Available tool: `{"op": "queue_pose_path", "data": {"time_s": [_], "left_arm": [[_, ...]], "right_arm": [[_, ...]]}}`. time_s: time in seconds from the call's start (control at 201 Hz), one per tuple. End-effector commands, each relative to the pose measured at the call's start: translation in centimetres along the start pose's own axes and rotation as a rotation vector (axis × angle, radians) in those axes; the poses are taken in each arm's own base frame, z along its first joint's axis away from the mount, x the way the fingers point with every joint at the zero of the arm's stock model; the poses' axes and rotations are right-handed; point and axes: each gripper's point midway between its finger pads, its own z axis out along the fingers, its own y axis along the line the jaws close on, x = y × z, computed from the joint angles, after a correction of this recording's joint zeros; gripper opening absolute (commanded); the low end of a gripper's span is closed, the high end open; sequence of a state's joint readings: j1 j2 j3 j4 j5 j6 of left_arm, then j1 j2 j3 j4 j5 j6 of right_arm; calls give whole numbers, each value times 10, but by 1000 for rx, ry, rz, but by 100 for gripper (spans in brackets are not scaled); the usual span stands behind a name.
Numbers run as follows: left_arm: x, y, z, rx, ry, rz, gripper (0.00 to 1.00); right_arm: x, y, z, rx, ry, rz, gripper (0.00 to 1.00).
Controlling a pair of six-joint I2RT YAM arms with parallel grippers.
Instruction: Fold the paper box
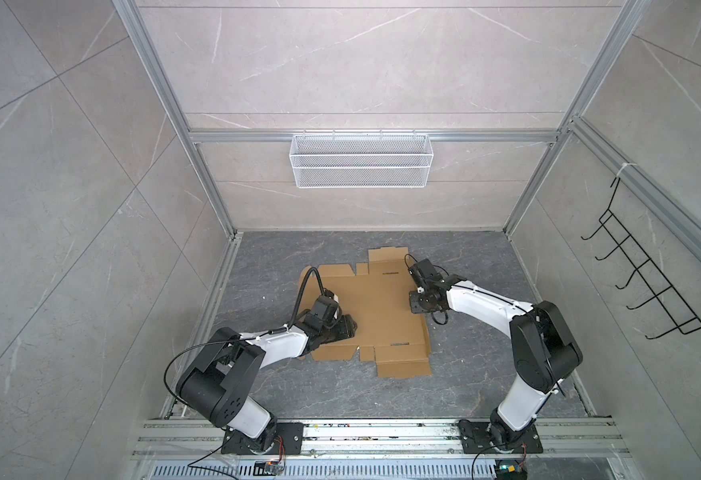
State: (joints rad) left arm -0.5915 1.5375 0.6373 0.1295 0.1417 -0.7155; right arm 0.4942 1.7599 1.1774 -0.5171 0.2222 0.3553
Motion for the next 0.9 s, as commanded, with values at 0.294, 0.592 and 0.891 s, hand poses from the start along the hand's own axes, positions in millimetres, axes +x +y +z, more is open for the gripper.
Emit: {"op": "queue_pose_path", "data": {"time_s": [0.294, 0.592, 0.891], "left_arm": [[6, -5, 3, 6, 27, -7, 63], [7, -6, 4, 3, 28, -1, 63], [10, -1, 3, -15, 28, -3, 63]], "right_arm": [[8, 3, 0, 45, 16, -18, 9], [8, 11, 10, 12, 19, -18, 21], [7, -11, 9, -31, 62, 59, 35]]}}
